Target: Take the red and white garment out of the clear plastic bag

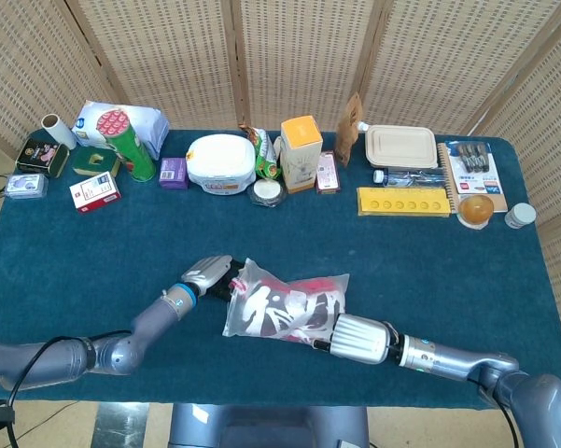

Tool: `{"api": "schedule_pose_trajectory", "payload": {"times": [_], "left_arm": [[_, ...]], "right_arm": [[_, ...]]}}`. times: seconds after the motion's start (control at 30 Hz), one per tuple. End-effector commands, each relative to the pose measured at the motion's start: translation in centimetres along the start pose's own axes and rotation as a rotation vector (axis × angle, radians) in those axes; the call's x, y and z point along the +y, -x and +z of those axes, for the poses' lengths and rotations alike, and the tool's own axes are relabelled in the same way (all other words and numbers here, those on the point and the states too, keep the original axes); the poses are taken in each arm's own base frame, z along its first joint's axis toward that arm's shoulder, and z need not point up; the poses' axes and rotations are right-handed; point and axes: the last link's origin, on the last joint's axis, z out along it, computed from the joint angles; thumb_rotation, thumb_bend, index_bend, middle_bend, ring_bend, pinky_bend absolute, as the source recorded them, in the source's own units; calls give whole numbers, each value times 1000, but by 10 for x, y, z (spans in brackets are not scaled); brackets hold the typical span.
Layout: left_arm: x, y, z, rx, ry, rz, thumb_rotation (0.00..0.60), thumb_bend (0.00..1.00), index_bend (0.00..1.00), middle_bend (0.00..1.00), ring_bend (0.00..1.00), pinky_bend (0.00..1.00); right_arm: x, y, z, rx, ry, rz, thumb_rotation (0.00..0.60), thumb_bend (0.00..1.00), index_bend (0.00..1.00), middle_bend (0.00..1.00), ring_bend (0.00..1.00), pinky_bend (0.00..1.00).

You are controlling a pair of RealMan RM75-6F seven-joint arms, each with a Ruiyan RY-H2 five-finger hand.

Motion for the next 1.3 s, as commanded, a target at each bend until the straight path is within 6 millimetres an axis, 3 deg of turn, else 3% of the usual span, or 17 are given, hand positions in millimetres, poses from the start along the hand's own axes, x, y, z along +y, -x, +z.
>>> {"api": "schedule_pose_trajectory", "payload": {"times": [0.03,0.5,0.87,1.3], "left_arm": [[0,0,0,-2,0,-3,600,474,760,1000,1000,944],[-1,1,0,-3,-1,-12,600,473,760,1000,1000,944],[-1,2,-1,-3,-2,-4,600,479,760,1000,1000,944],[-14,-8,-3,21,-32,4,600,478,760,1000,1000,944]], "right_arm": [[0,0,2,-6,-3,1,587,274,414,964,1000,1000],[-5,3,6,-30,-8,15,600,482,559,964,1000,1000],[-9,3,6,-30,-16,28,600,533,733,972,1000,1000],[-6,-1,-9,-42,-2,23,600,543,768,983,1000,1000]]}}
